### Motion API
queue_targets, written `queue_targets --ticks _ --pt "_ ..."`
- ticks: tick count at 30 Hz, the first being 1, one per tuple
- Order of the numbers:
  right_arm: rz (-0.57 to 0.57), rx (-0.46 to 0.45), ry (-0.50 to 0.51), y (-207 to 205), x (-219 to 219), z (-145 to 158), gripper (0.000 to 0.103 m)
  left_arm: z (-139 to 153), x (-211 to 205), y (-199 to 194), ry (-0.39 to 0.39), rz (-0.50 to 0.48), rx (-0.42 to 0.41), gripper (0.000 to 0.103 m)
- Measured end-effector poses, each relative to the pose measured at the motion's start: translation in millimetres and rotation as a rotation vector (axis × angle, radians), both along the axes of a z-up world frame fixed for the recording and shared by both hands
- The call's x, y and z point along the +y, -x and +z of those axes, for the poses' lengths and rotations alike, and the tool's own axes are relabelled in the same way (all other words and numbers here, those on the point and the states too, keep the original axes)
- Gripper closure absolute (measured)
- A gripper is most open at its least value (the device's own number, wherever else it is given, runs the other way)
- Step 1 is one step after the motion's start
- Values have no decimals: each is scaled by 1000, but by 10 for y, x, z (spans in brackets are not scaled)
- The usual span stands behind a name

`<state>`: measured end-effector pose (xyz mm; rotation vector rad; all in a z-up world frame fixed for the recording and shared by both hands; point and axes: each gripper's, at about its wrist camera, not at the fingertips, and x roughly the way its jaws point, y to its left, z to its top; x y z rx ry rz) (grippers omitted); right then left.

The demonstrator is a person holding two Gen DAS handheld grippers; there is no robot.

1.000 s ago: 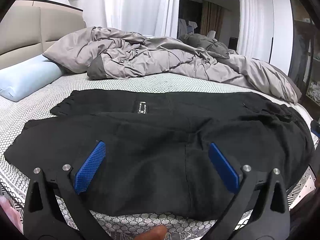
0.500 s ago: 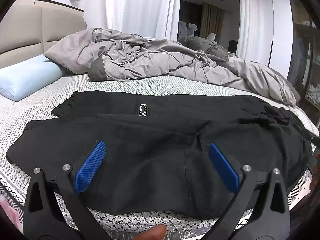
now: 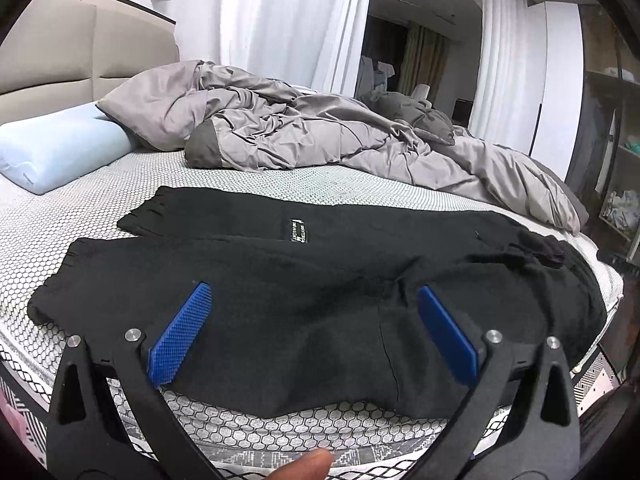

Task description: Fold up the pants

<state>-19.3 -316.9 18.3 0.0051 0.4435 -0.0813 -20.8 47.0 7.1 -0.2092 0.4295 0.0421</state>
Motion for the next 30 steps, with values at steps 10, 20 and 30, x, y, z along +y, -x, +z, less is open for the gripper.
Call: queue_targets --ticks 10,20,30 --pt "18 278 -37 -965 -829 47 0 -57 -124 -235 -13 16 86 1" --pt "36 558 -340 -2280 -1623 -335 36 1 106 -451 28 132 151 1" --pt "18 362 -168 -2827 -1867 47 76 50 298 -637 -4 211 198 1"
